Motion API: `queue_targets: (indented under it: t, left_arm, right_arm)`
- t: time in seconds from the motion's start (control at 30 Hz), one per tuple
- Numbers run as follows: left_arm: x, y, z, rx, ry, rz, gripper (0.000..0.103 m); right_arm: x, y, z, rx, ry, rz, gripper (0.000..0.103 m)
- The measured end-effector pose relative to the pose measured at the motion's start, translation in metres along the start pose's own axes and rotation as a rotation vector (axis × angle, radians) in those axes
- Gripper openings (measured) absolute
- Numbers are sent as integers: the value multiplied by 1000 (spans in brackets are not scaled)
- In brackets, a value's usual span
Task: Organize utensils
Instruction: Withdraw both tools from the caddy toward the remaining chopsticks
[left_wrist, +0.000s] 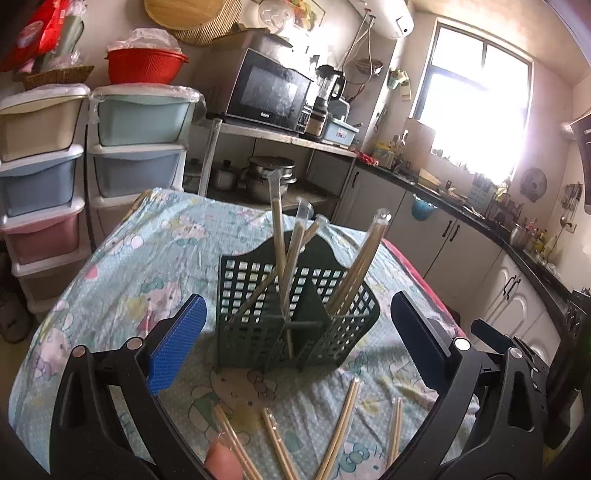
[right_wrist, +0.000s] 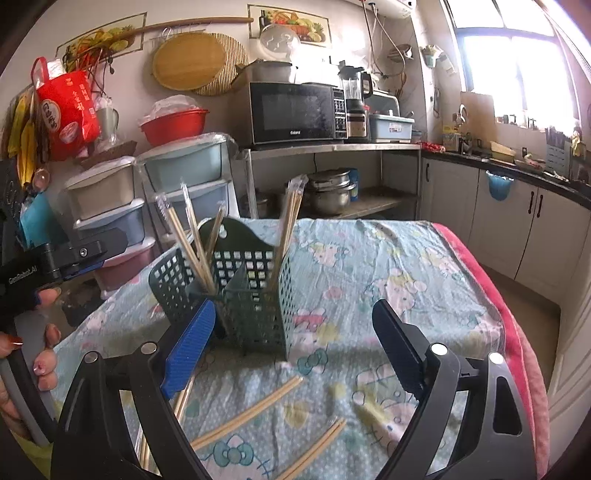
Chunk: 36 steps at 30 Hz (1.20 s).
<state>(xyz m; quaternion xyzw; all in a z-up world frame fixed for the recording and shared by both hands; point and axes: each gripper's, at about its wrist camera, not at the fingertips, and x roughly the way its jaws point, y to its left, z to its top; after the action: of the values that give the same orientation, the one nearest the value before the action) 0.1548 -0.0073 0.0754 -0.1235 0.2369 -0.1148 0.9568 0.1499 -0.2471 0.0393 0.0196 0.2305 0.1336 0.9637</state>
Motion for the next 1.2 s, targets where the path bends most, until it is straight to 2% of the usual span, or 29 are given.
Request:
queue_targets:
  t: [0.9, 1.2]
  left_arm:
    - [28, 19, -57, -10, 184, 45, 92]
    - [43, 34, -75, -19, 256, 80, 92]
  right_arm:
    - [9, -13, -37, 28, 116, 14, 84]
    - [32, -10, -46, 37, 188, 42, 75]
